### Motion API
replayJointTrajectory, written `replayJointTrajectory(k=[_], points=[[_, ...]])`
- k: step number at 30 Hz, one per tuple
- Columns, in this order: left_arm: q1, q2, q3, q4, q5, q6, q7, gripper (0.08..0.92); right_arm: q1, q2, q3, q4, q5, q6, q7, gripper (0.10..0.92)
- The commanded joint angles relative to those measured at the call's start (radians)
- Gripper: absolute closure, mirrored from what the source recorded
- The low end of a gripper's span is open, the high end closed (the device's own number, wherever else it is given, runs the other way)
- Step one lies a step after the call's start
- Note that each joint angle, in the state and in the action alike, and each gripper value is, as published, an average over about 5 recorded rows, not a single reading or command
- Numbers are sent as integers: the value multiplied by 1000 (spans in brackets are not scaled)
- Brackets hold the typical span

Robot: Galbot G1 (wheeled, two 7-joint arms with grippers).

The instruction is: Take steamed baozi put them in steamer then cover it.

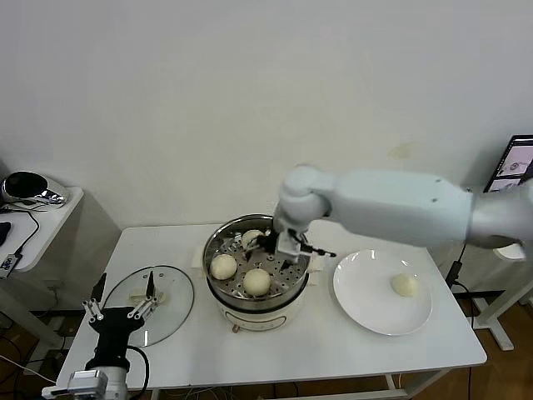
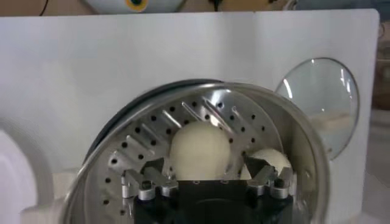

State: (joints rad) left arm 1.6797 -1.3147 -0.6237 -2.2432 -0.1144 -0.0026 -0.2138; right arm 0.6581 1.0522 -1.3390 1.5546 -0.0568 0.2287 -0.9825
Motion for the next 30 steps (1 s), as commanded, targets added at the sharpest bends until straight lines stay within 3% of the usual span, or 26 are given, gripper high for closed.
replayJointTrajectory(k=[1,7,13,21,30], points=[[-5,5,14,2,1,0,1,177,149,-251,-30,124,190,-401,-39,203],[-14,20,33,6,1,1,2,177,80,-512,-25,203,249,-672,20,203],[-14,31,44,7,1,0,4,177,-80,-664,45,194,226,-760,62,203],[-3,36,44,2,5,-2,5,177,-513,-730,402,28,102,-663,20,203],[10,33,40,-2,19,-1,5,177,-822,-621,745,-258,-84,-441,-92,203]])
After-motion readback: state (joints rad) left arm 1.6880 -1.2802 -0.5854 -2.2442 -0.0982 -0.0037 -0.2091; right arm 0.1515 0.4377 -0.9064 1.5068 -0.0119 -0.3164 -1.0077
